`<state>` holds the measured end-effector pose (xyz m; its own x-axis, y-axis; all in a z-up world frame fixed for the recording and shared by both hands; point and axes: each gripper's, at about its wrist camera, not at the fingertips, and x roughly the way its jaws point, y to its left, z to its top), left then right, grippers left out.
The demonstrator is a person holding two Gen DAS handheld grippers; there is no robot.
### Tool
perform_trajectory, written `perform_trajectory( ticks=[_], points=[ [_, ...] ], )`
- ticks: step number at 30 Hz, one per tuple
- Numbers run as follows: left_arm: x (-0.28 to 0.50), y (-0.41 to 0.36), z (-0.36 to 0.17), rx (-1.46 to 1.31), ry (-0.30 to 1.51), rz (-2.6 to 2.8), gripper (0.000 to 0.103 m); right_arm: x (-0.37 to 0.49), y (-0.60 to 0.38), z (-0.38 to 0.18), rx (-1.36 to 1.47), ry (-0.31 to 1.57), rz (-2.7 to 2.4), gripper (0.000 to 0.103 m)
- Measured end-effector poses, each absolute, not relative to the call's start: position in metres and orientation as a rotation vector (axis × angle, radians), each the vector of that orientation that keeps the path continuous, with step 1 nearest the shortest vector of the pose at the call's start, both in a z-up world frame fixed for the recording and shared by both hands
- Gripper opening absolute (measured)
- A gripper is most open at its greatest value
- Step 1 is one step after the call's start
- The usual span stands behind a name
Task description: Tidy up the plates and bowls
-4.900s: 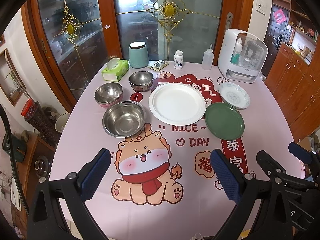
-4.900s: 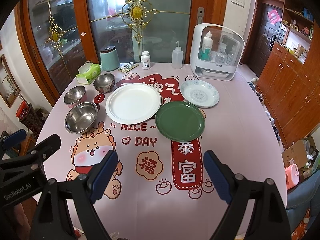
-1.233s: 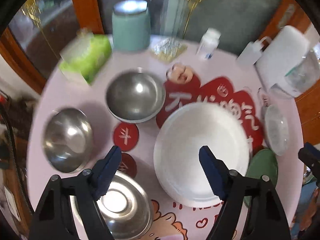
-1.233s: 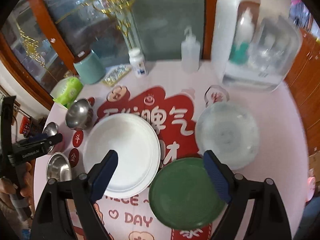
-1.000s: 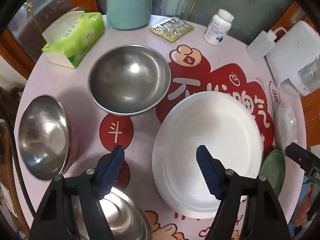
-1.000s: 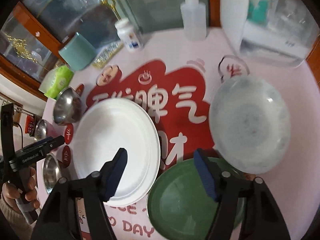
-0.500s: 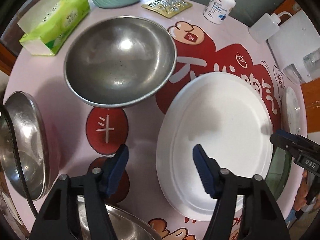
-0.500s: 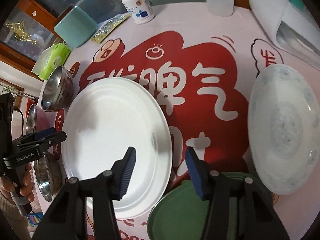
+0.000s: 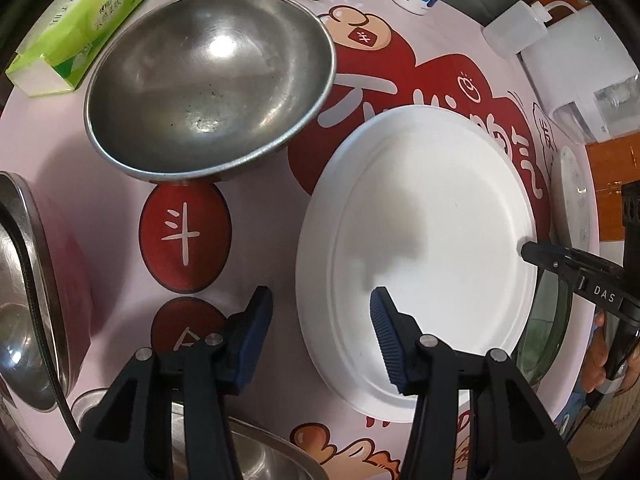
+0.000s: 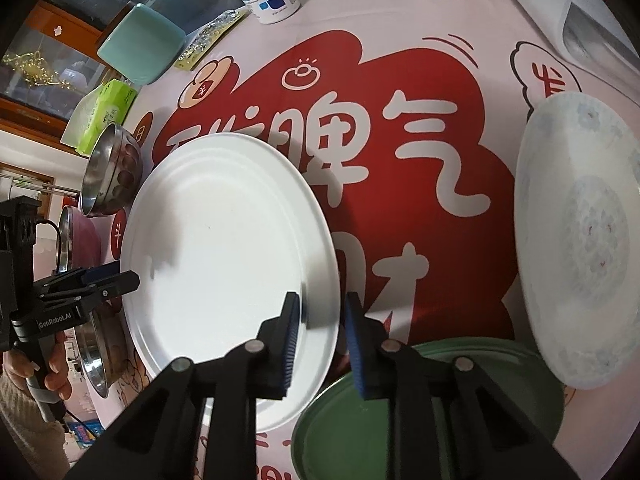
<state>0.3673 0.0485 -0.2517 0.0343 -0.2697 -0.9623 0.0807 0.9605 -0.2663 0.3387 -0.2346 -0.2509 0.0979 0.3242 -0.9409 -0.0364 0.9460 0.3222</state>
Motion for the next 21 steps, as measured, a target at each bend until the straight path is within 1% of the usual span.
perform_trajectory(
  ticks=[4, 6, 7, 9, 11, 13, 21],
  points=[
    [0.365, 0.047, -0.252, -0.137, 1.527, -0.288, 0.043, 0.338, -0.237, -0.251, 0.248, 1.451, 0.273, 0.021],
    [0.364, 0.046, -0.252, -0.13, 1.532, -0.298, 0.037, 0.338, -0.235, -0.251, 0.25, 1.451, 0.275, 0.019],
    [0.363, 0.046, -0.253, -0.128, 1.535, -0.299, 0.032, 0.338, -0.235, -0.251, 0.246, 1.448, 0.269, 0.019],
    [0.363, 0.043, -0.253, -0.112, 1.532, -0.286, 0.031, 0.338, -0.235, -0.25, 0.243, 1.444, 0.266, 0.019],
    [0.362, 0.042, -0.252, -0.101, 1.526, -0.261, 0.024, 0.337, -0.234, -0.249, 0.238, 1.439, 0.261, 0.019],
    [0.363, 0.04, -0.25, -0.106, 1.518, -0.25, 0.02, 0.336, -0.234, -0.247, 0.235, 1.431, 0.257, 0.019],
    [0.357, 0.036, -0.211, -0.113, 1.45, -0.257, 0.019, 0.327, -0.241, -0.219, 0.258, 1.371, 0.235, 0.019]
  ],
)
